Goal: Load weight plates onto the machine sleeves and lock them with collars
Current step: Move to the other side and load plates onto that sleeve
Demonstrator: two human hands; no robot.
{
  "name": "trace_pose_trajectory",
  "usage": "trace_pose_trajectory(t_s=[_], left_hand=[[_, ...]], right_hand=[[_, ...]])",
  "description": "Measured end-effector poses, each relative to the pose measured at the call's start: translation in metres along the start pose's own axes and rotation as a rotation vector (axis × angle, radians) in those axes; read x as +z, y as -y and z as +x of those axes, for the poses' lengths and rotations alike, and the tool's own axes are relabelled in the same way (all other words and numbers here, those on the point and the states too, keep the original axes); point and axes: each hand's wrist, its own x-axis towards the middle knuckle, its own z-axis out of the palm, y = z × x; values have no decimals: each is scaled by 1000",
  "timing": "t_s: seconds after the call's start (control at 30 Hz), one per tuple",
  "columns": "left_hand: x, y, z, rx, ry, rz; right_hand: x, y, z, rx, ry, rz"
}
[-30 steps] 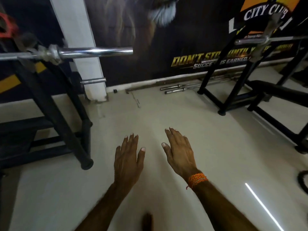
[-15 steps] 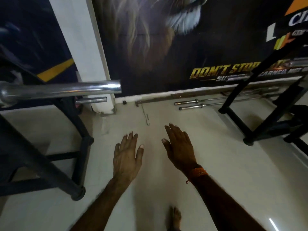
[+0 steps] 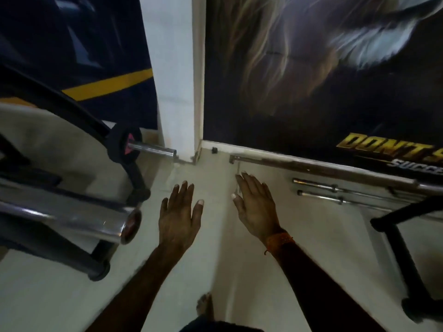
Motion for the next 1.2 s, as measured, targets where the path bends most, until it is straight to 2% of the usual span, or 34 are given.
trace_pose_trajectory(t_s=[0.07, 0.2, 0.57, 0.73, 0.9, 1.1, 1.2], left_hand=[[5, 2, 24, -73, 4, 11], [11, 6, 64, -209, -90, 13], [51, 17, 209, -555, -241, 150], [58, 26, 260, -708, -313, 160], [70, 73, 311, -854, -327, 125], [91, 167, 368, -967, -209, 181], [97, 206, 386, -1036, -256, 154]], right_hand=[[6, -7, 37, -36, 33, 12], [27, -10, 116, -158, 115, 51], [79, -10, 340, -625, 266, 88], [99, 7, 421, -777, 366, 73], [144, 38, 490, -884, 424, 51], [224, 75, 567, -931, 483, 14], [269, 97, 600, -935, 530, 25]])
